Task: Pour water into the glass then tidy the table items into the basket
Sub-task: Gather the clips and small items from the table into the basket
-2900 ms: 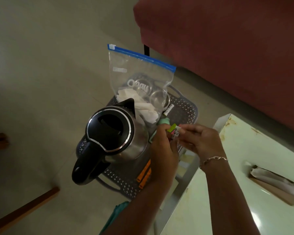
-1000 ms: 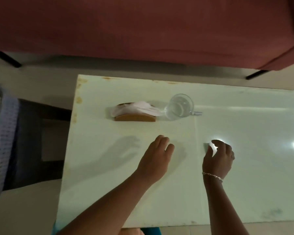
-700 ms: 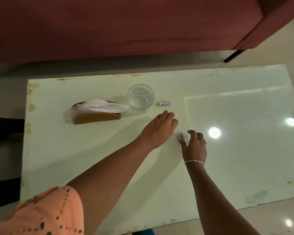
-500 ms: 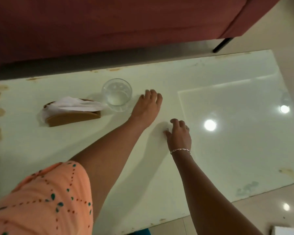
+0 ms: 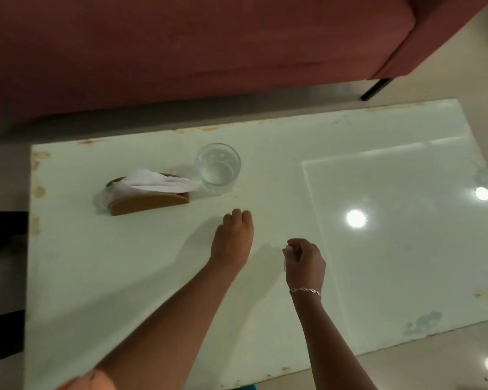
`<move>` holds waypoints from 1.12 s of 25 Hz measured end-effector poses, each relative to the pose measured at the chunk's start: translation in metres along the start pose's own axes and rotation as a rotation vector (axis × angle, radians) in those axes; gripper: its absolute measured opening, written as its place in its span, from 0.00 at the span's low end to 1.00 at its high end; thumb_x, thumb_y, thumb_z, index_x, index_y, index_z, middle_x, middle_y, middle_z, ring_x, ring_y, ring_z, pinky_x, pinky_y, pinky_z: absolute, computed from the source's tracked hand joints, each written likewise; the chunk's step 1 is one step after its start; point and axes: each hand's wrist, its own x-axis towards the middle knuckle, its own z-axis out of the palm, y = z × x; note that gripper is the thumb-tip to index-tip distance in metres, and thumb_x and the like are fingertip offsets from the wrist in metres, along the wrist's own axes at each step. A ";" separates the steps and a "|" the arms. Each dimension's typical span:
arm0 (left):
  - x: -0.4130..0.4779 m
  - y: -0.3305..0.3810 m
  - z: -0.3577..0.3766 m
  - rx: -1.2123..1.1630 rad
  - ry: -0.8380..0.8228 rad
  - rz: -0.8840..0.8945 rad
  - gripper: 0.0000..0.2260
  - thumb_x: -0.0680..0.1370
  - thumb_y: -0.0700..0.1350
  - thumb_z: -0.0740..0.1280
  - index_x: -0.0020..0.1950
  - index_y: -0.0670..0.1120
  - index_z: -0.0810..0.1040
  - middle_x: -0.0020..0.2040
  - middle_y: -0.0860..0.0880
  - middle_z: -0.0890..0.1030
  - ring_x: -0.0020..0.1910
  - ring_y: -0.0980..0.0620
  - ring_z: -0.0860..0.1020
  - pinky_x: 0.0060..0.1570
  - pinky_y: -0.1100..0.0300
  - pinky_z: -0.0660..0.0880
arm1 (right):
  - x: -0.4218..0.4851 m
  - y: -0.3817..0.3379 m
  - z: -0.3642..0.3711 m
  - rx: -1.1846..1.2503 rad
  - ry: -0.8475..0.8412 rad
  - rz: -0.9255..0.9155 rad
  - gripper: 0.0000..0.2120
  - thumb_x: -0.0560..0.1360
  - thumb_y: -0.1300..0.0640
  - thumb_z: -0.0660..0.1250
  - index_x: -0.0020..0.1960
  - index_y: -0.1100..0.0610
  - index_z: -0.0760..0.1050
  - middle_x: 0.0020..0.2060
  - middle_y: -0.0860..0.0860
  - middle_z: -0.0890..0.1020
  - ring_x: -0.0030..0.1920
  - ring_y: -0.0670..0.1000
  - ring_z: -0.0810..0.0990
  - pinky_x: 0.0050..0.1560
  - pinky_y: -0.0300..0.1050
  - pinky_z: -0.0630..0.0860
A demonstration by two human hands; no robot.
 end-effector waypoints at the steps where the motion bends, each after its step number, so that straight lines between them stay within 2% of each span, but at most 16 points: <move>1: -0.019 -0.007 0.002 -0.142 0.005 -0.100 0.10 0.66 0.35 0.69 0.43 0.46 0.76 0.40 0.48 0.79 0.36 0.52 0.79 0.31 0.63 0.76 | -0.012 -0.005 0.000 0.066 -0.001 0.024 0.07 0.72 0.66 0.65 0.49 0.62 0.79 0.43 0.59 0.81 0.42 0.56 0.78 0.41 0.37 0.67; 3: -0.060 -0.030 -0.001 -0.423 -0.051 -0.281 0.07 0.74 0.32 0.61 0.49 0.41 0.73 0.48 0.43 0.76 0.43 0.44 0.78 0.38 0.55 0.76 | -0.039 -0.026 0.007 0.184 -0.033 0.067 0.05 0.72 0.66 0.67 0.47 0.61 0.79 0.38 0.57 0.81 0.38 0.53 0.78 0.39 0.33 0.71; 4: -0.079 -0.045 -0.003 -0.524 0.003 -0.350 0.06 0.75 0.32 0.60 0.49 0.40 0.73 0.48 0.42 0.76 0.44 0.43 0.78 0.38 0.54 0.75 | -0.055 -0.039 0.014 0.230 -0.068 0.082 0.05 0.71 0.66 0.67 0.46 0.60 0.79 0.36 0.55 0.81 0.37 0.54 0.78 0.41 0.35 0.74; 5: -0.095 -0.062 -0.008 -0.596 0.069 -0.426 0.05 0.75 0.33 0.60 0.49 0.39 0.73 0.48 0.42 0.76 0.43 0.42 0.78 0.38 0.54 0.75 | -0.070 -0.055 0.022 0.273 -0.112 0.088 0.04 0.71 0.66 0.68 0.45 0.59 0.79 0.34 0.54 0.80 0.38 0.55 0.79 0.44 0.42 0.77; 8: -0.132 -0.116 -0.026 -0.715 0.210 -0.609 0.03 0.76 0.35 0.62 0.49 0.39 0.73 0.48 0.43 0.77 0.43 0.43 0.79 0.38 0.58 0.72 | -0.109 -0.113 0.052 0.405 -0.234 0.081 0.05 0.71 0.67 0.68 0.43 0.59 0.79 0.31 0.53 0.80 0.35 0.55 0.79 0.49 0.56 0.78; 11: -0.161 -0.171 -0.046 -0.774 0.316 -0.717 0.04 0.77 0.39 0.63 0.50 0.40 0.74 0.48 0.44 0.79 0.44 0.47 0.79 0.41 0.60 0.73 | -0.149 -0.182 0.089 0.463 -0.349 0.006 0.05 0.70 0.68 0.68 0.43 0.60 0.79 0.30 0.52 0.79 0.32 0.51 0.79 0.50 0.58 0.79; 14: -0.192 -0.228 -0.069 -0.827 0.439 -0.806 0.06 0.78 0.42 0.62 0.52 0.42 0.75 0.47 0.46 0.80 0.44 0.49 0.78 0.42 0.57 0.75 | -0.200 -0.258 0.134 0.478 -0.501 -0.139 0.06 0.70 0.67 0.68 0.43 0.58 0.78 0.32 0.51 0.79 0.35 0.51 0.79 0.50 0.56 0.79; 16: -0.215 -0.260 -0.084 -0.851 0.514 -0.867 0.06 0.77 0.43 0.63 0.52 0.44 0.76 0.45 0.47 0.80 0.42 0.49 0.78 0.41 0.56 0.75 | -0.233 -0.305 0.167 0.418 -0.568 -0.271 0.05 0.70 0.65 0.69 0.43 0.56 0.78 0.34 0.50 0.80 0.38 0.51 0.80 0.48 0.50 0.79; 19: -0.242 -0.293 -0.103 -0.930 0.595 -0.935 0.03 0.76 0.42 0.65 0.49 0.46 0.77 0.39 0.49 0.80 0.37 0.53 0.78 0.38 0.57 0.76 | -0.272 -0.362 0.216 0.313 -0.589 -0.439 0.03 0.70 0.63 0.70 0.43 0.57 0.80 0.35 0.48 0.80 0.37 0.46 0.78 0.45 0.43 0.77; 21: -0.257 -0.315 -0.113 -0.993 0.663 -0.957 0.05 0.75 0.41 0.66 0.46 0.51 0.76 0.36 0.53 0.79 0.35 0.57 0.78 0.36 0.64 0.75 | -0.291 -0.389 0.254 0.212 -0.599 -0.538 0.04 0.71 0.62 0.69 0.45 0.58 0.80 0.38 0.50 0.82 0.40 0.48 0.79 0.47 0.42 0.77; 23: -0.268 -0.337 -0.117 -1.033 0.709 -1.003 0.11 0.75 0.40 0.67 0.41 0.57 0.72 0.34 0.52 0.78 0.34 0.56 0.77 0.35 0.67 0.73 | -0.300 -0.408 0.290 0.039 -0.554 -0.659 0.05 0.72 0.63 0.67 0.46 0.59 0.80 0.44 0.54 0.83 0.46 0.53 0.80 0.48 0.43 0.74; 26: -0.280 -0.365 -0.116 -1.079 0.703 -1.074 0.10 0.75 0.42 0.66 0.39 0.57 0.71 0.35 0.48 0.80 0.33 0.55 0.77 0.36 0.64 0.72 | -0.299 -0.422 0.335 -0.228 -0.478 -0.806 0.08 0.71 0.66 0.63 0.48 0.62 0.79 0.48 0.61 0.82 0.50 0.61 0.79 0.48 0.46 0.74; 28: -0.287 -0.382 -0.111 -1.113 0.707 -1.103 0.10 0.76 0.42 0.65 0.40 0.57 0.71 0.35 0.48 0.80 0.35 0.55 0.78 0.35 0.67 0.72 | -0.299 -0.426 0.362 -0.359 -0.450 -0.886 0.11 0.70 0.68 0.61 0.49 0.64 0.78 0.49 0.64 0.81 0.51 0.63 0.79 0.49 0.49 0.75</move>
